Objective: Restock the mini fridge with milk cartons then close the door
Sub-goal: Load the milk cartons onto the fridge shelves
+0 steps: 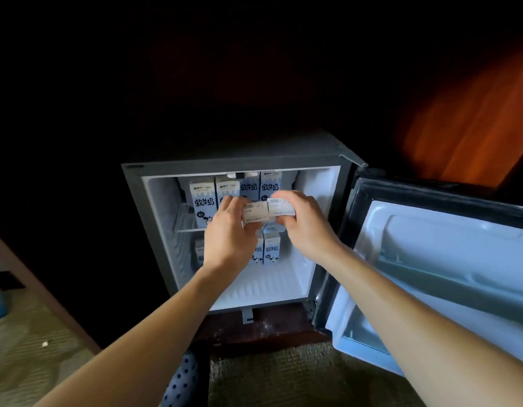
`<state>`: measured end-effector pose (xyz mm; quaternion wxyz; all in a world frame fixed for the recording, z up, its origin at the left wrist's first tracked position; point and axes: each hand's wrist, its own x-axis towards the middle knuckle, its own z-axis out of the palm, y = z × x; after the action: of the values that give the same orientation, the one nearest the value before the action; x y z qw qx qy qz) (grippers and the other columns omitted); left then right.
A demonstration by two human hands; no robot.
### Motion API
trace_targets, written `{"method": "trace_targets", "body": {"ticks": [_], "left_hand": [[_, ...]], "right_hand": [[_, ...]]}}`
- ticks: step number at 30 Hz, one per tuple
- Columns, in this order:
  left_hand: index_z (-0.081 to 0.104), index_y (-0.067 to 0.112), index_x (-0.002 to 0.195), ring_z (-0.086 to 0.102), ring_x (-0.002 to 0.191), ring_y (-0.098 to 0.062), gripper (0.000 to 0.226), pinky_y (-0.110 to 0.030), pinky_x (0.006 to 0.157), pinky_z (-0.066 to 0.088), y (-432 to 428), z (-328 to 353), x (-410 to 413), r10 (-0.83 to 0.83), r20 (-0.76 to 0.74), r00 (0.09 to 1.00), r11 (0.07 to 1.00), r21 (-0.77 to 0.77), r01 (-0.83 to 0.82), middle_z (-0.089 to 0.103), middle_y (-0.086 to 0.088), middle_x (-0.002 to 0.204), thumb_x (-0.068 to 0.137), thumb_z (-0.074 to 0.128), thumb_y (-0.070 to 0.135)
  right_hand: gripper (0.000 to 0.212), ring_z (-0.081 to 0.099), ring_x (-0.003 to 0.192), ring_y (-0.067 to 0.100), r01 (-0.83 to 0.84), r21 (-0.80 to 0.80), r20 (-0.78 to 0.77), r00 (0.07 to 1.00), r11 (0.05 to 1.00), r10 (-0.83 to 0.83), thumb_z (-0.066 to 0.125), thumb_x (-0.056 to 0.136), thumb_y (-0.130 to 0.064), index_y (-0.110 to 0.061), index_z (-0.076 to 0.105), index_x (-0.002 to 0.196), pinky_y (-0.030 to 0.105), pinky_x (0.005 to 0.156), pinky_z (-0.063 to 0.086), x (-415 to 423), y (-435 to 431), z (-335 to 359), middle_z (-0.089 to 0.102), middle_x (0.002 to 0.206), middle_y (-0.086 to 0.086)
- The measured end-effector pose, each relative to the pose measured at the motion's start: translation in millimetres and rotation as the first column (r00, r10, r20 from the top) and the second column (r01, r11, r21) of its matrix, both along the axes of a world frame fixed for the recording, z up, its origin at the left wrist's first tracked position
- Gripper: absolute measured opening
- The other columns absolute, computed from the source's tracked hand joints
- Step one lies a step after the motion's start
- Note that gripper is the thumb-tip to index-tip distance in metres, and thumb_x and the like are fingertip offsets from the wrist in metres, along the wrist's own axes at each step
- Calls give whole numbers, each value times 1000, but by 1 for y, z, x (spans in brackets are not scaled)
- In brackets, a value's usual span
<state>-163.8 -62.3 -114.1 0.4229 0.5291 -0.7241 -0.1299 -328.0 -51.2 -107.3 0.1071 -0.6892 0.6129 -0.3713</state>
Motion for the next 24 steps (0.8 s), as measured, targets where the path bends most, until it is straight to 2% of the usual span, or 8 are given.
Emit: {"method": "trace_targets", "body": {"ticks": [3,7,11,16,18,21,24], "left_hand": [[58,17,116,62,88,-16,34,-39,72,56,-7,-14,-3,-6,10,1000,1000,-21,6,56,8,110,86,74,12],[58,17,117,61,88,-14,32,-30,69,52,-12,-16,-6,10,-16,1000,998,-57,-11,55,8,109,89,72,14],[58,19,113,61,87,-14,30,-37,71,56,-14,-15,-10,10,-19,1000,997,-76,-11,55,10,107,87,73,13],[55,22,121,61,93,-16,37,-42,72,55,-15,-15,-23,1,-20,1000,996,-92,-3,52,12,114,89,68,10],[55,22,123,59,93,-16,38,-40,71,54,-16,-15,-29,3,-26,1000,995,-97,-6,52,11,114,89,68,10],[53,21,132,58,94,-16,43,-36,72,52,-19,-16,-34,42,-78,996,995,-88,-49,53,9,118,92,67,12],[47,20,140,57,93,-13,49,-32,74,51,-21,-19,-39,84,-162,983,993,-69,-97,55,8,118,95,66,23]], "right_hand": [[47,55,113,15,-5,-29,38,999,1000,6,63,92,-1,-30,57,130,38,98,50,-2,-4,-14,60,120,-3],[44,56,111,14,-23,-78,102,994,997,31,62,94,-2,-27,58,130,37,96,50,-5,-10,-16,60,117,-8],[47,54,114,13,-39,-117,96,994,992,50,59,95,2,-32,56,128,35,97,50,-9,-13,-19,58,121,-10],[48,56,114,16,-42,-105,139,989,994,57,57,95,4,-28,57,131,34,98,49,-20,-14,-16,55,122,-9],[46,57,113,13,-29,-103,162,986,994,45,56,96,3,-26,58,132,30,98,49,-22,-15,-16,56,121,-8],[46,59,109,5,-5,-107,217,976,994,28,55,99,-3,-29,55,138,14,94,46,-19,-18,-18,59,126,-5],[48,61,103,8,48,-76,282,959,996,-25,55,102,-16,-37,45,144,14,86,47,-16,-22,-23,63,120,-3]]}}
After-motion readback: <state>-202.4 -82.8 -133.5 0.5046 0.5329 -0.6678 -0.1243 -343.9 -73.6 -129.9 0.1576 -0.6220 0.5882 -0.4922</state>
